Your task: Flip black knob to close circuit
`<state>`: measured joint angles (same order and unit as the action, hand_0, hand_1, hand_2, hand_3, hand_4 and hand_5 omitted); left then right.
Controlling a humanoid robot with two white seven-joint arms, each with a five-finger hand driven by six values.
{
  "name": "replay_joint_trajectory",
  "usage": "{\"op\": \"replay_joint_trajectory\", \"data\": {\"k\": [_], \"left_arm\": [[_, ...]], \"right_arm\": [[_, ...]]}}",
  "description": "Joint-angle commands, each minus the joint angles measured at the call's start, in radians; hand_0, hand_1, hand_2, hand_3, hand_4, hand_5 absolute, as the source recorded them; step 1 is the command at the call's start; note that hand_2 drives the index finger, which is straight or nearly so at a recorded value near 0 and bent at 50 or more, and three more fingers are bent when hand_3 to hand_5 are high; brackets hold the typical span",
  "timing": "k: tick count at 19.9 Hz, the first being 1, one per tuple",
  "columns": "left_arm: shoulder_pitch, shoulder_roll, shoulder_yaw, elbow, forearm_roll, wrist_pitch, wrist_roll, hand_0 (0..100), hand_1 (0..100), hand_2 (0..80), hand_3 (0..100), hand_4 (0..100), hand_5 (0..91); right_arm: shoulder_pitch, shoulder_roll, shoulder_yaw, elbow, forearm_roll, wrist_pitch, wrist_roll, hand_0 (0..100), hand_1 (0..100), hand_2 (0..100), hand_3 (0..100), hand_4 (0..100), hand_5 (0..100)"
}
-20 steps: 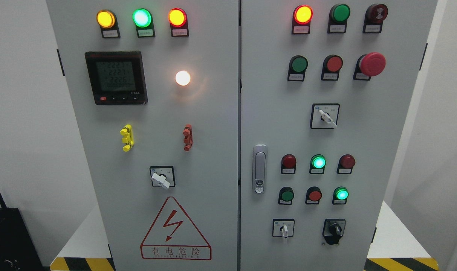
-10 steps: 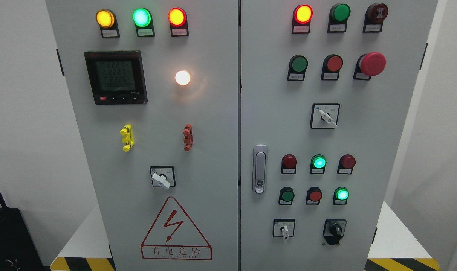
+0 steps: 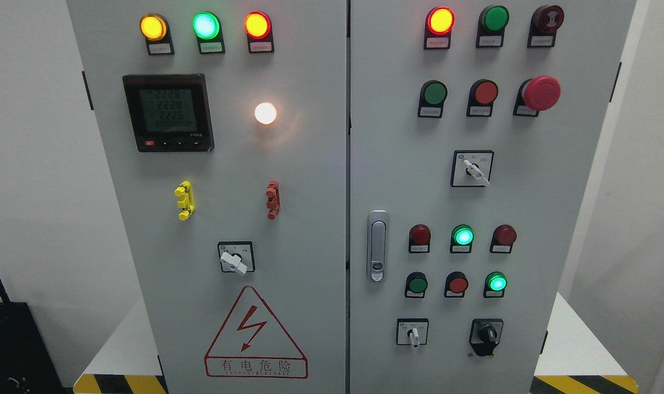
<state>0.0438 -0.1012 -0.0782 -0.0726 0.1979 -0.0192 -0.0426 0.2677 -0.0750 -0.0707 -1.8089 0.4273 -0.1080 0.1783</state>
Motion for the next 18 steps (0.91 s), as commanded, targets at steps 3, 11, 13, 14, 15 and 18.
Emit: {"op": "replay_joint_trajectory", "data": {"k": [3, 11, 13, 14, 15, 18], "left_arm": [[-0.001, 0.000, 0.000, -0.001, 0.000, 0.001, 0.000, 12, 56, 0.0, 0, 0, 0.0], [0.001, 0.000, 0.000, 0.000, 0.000, 0.001, 0.000, 12, 56, 0.0, 0, 0, 0.0], [-0.001, 0.000, 0.000, -0.001, 0.000, 0.001, 0.000, 12, 56, 0.0, 0, 0, 0.0], [0.001, 0.000, 0.000, 0.000, 0.000, 0.001, 0.000, 12, 56, 0.0, 0, 0, 0.0], [0.001, 0.000, 0.000, -0.001, 0.000, 0.001, 0.000, 12, 56, 0.0, 0, 0, 0.0], [-0.001, 0.000, 0.000, -0.001, 0.000, 0.001, 0.000, 12, 56, 0.0, 0, 0, 0.0]], "right_arm": [[-0.123, -0.003, -0.090, -0.277, 0.582, 0.049, -0.011, 0, 20, 86, 100, 87, 90], [-0.212, -0.020, 0.054, -0.261, 0.737, 0.263, 0.009, 0, 0, 86, 100, 87, 91], [-0.232, -0.020, 0.083, -0.241, 0.755, 0.278, 0.010, 0, 0, 87, 100, 87, 92], [-0.237, -0.020, 0.089, -0.233, 0.766, 0.278, 0.012, 0, 0, 87, 100, 87, 92], [-0.243, -0.020, 0.095, -0.221, 0.784, 0.278, 0.012, 0, 0, 87, 100, 87, 92], [-0.283, -0.019, 0.115, -0.159, 0.803, 0.281, 0.020, 0, 0, 88, 100, 87, 92]]}}
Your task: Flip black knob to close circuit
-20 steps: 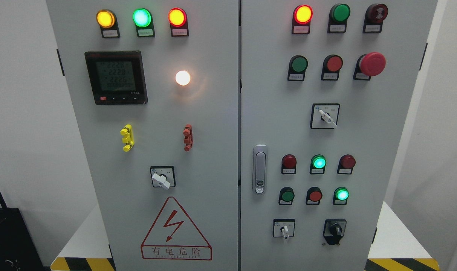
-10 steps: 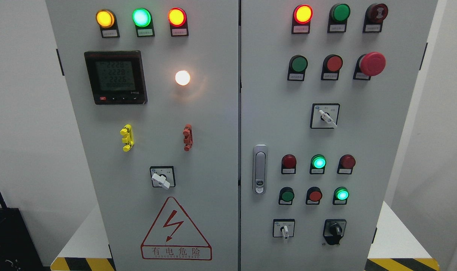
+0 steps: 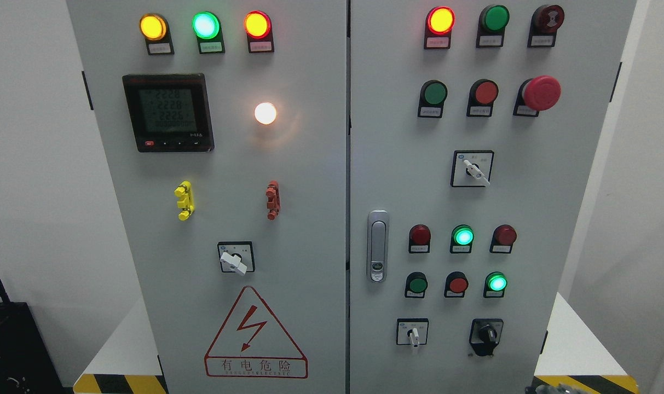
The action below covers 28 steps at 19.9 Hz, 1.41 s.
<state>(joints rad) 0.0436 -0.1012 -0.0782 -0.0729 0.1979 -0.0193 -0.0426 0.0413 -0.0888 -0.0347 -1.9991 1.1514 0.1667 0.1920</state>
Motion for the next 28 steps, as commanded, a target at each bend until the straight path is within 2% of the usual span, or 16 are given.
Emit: {"op": "replay_joint_trajectory", "data": {"k": [1, 13, 20, 28], "left_arm": [[-0.001, 0.000, 0.000, 0.001, 0.000, 0.001, 0.000, 12, 56, 0.0, 0, 0, 0.0], [-0.001, 0.000, 0.000, 0.001, 0.000, 0.001, 0.000, 12, 56, 0.0, 0, 0, 0.0], [-0.001, 0.000, 0.000, 0.001, 0.000, 0.001, 0.000, 12, 56, 0.0, 0, 0, 0.0], [0.001, 0.000, 0.000, -0.001, -0.003, 0.001, 0.000, 12, 56, 0.0, 0, 0, 0.0]], "right_arm": [[-0.066, -0.005, 0.081, 0.052, 0.080, 0.007, 0.006, 0, 0, 88, 100, 88, 92], [-0.182, -0.006, 0.073, 0.252, 0.074, 0.017, -0.006, 0, 0, 89, 100, 88, 92], [-0.187, -0.063, 0.030, 0.299, 0.059, 0.016, -0.020, 0, 0, 89, 100, 88, 92], [-0.225, -0.057, 0.027, 0.319, 0.059, 0.022, -0.023, 0, 0, 89, 100, 88, 92]]}}
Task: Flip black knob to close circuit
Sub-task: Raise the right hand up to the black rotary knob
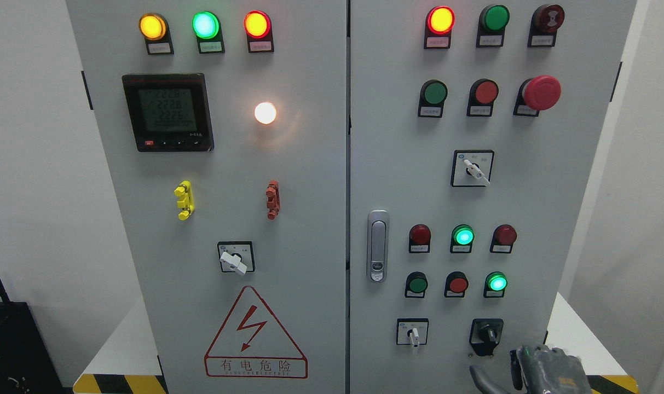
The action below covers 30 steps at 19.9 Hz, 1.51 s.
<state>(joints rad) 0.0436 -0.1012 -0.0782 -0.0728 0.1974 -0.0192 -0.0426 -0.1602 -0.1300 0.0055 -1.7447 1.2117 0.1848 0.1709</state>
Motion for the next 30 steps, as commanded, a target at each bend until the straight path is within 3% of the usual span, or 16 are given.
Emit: {"op": "replay_joint_trajectory", "data": {"k": [1, 22, 30], "left_arm": [[-0.001, 0.000, 0.000, 0.001, 0.000, 0.001, 0.000, 12, 56, 0.0, 0, 0, 0.0], [0.001, 0.000, 0.000, -0.001, 0.001, 0.001, 0.000, 12, 56, 0.0, 0, 0, 0.0], [0.001, 0.000, 0.000, 0.001, 0.001, 0.001, 0.000, 12, 56, 0.0, 0, 0, 0.0]], "right_arm": [[-0.035, -0.013, -0.012, 0.074, 0.000, 0.004, -0.004, 0, 0, 89, 100, 88, 92], [-0.087, -0.010, -0.015, 0.113, -0.003, 0.051, -0.002, 0, 0, 89, 100, 88, 93], [-0.088, -0.023, -0.030, 0.114, -0.087, 0.073, -0.002, 0, 0, 89, 100, 88, 93]]}}
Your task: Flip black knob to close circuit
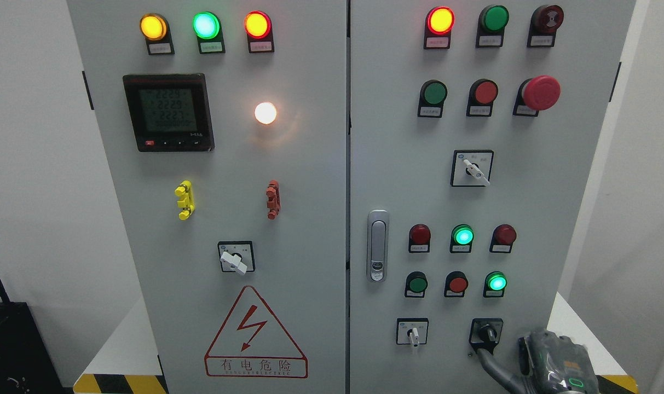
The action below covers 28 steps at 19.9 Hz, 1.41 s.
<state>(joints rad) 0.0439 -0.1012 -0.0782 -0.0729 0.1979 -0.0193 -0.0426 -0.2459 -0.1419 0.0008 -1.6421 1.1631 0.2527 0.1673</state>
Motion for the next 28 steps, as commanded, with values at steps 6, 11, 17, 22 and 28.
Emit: {"op": "replay_joint_trajectory", "data": {"k": [6, 11, 17, 22, 28], "left_arm": [[-0.001, 0.000, 0.000, 0.001, 0.000, 0.001, 0.000, 12, 56, 0.0, 0, 0, 0.0], [0.001, 0.000, 0.000, 0.001, 0.000, 0.001, 0.000, 12, 56, 0.0, 0, 0, 0.0], [-0.001, 0.000, 0.000, 0.001, 0.000, 0.001, 0.000, 12, 56, 0.0, 0, 0, 0.0], [0.001, 0.000, 0.000, 0.001, 0.000, 0.001, 0.000, 12, 56, 0.0, 0, 0, 0.0], [-0.001, 0.000, 0.000, -0.001, 0.000, 0.001, 0.000, 12, 56, 0.0, 0, 0, 0.0]], "right_arm": [[0.001, -0.015, -0.045, 0.008, -0.060, 0.005, 0.000, 0, 0, 88, 100, 88, 93], [0.001, -0.015, -0.054, 0.001, -0.066, 0.005, 0.000, 0, 0, 88, 100, 88, 94], [0.002, -0.013, -0.058, -0.002, -0.068, 0.005, 0.000, 0, 0, 88, 100, 88, 94], [0.008, -0.008, -0.044, -0.005, -0.068, 0.005, -0.011, 0, 0, 88, 100, 88, 94], [0.051, 0.057, -0.001, -0.013, -0.065, 0.005, -0.048, 0, 0, 88, 100, 88, 94]]}}
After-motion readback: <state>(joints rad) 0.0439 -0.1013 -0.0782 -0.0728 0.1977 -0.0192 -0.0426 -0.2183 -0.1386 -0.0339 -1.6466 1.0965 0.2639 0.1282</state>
